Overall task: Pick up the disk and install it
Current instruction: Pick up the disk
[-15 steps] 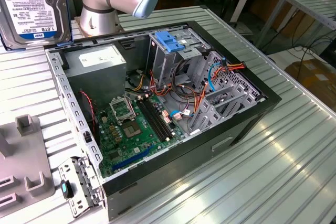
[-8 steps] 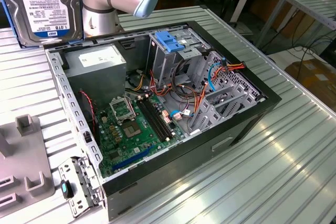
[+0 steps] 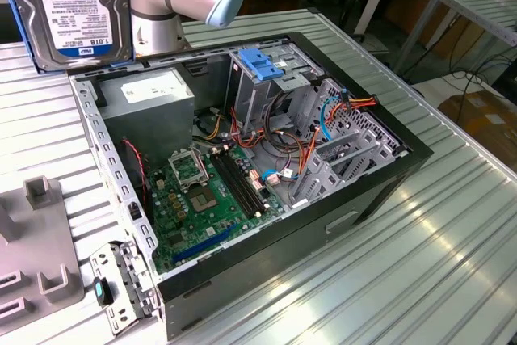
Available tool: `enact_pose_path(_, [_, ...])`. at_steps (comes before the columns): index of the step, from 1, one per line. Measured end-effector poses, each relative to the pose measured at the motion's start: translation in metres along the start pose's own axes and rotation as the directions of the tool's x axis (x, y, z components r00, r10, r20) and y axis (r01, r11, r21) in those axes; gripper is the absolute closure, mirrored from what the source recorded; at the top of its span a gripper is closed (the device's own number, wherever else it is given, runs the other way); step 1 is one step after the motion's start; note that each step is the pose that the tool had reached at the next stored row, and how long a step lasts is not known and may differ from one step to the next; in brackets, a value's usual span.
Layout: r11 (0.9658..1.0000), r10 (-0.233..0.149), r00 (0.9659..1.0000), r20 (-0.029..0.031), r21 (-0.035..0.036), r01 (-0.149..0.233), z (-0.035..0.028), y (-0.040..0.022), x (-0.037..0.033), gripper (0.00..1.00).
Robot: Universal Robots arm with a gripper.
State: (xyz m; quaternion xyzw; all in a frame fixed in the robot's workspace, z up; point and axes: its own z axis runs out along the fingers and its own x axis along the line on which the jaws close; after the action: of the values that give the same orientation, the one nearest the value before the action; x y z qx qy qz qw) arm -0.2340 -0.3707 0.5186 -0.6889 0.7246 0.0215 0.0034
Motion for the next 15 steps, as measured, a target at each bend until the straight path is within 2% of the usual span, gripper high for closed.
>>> enact_pose_path(15, [1.0,0.0,1.0,0.0,0.0,0.0,-0.0002,-0.0046,0.0044,0.63])
